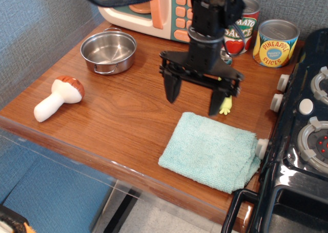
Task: Put the pot between the mushroom and the cloth.
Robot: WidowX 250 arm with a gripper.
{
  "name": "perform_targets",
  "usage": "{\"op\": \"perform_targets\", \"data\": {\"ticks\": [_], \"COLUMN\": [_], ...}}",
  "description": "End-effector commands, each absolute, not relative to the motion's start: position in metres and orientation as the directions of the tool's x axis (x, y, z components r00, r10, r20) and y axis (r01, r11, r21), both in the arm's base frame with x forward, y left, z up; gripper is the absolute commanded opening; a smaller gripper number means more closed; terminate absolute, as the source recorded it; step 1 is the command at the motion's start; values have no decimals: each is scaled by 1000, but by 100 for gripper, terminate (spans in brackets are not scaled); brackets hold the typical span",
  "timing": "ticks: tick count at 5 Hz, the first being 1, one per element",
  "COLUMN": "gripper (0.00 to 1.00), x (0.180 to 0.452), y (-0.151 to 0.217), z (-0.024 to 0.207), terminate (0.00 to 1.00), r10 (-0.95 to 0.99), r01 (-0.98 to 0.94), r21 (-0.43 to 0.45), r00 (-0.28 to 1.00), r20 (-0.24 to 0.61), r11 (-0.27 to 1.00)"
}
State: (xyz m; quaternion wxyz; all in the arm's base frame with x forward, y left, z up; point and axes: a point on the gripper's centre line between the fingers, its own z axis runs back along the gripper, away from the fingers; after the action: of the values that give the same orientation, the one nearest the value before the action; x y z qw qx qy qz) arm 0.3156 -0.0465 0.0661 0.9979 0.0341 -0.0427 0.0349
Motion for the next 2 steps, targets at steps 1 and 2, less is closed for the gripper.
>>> {"op": "perform_targets", "data": {"ticks": [1, 2], "gripper": [100, 100], "x": [378, 396], "y": [29, 69], "z": [77, 83], "terminate": [0, 0], "r10": [195, 266], "r01": [-211, -286], "r21": [79, 81], "r00": [966, 944], "r20": [171, 198], "r11": [974, 955]}}
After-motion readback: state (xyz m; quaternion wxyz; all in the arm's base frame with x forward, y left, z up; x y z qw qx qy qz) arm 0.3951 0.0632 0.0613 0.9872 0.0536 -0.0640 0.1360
